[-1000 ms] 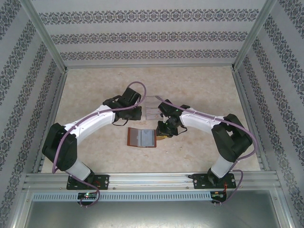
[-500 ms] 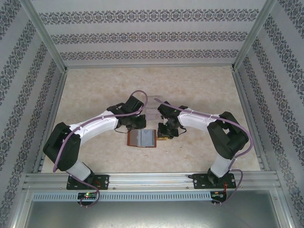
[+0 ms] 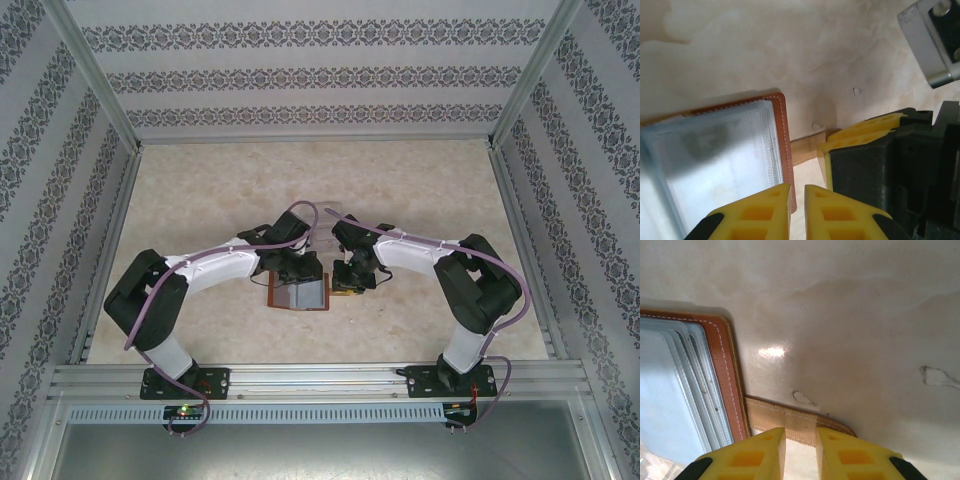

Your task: Take the credit cards out of the card holder

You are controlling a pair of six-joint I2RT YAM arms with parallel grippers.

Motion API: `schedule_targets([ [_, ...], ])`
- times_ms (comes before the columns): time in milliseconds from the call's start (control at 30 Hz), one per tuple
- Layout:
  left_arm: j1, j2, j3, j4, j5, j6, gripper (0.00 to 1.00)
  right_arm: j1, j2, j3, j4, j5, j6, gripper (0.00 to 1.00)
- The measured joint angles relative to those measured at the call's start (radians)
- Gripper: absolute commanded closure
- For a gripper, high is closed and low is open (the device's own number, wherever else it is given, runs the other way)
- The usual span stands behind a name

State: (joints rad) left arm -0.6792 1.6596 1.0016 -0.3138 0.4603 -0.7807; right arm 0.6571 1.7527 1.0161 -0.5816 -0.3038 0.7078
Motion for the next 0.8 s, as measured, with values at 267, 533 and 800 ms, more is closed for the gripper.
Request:
schedule_targets([
  [267, -0.002, 0.048, -0.025, 0.038, 0.066, -0.033, 0.84, 0.0, 0.002, 0.0, 0.002, -0.003, 0.0, 0.75],
  [533, -0.002, 0.074, -0.027, 0.038, 0.083, -0.04, 0.83, 0.0, 0.004, 0.0, 0.007, -0.011, 0.0, 0.76],
  [800, -0.003, 0.099, -0.027, 0.007, 0.074, -0.035, 0.8, 0.0, 0.005, 0.0, 0.008, -0.012, 0.0, 0.75],
])
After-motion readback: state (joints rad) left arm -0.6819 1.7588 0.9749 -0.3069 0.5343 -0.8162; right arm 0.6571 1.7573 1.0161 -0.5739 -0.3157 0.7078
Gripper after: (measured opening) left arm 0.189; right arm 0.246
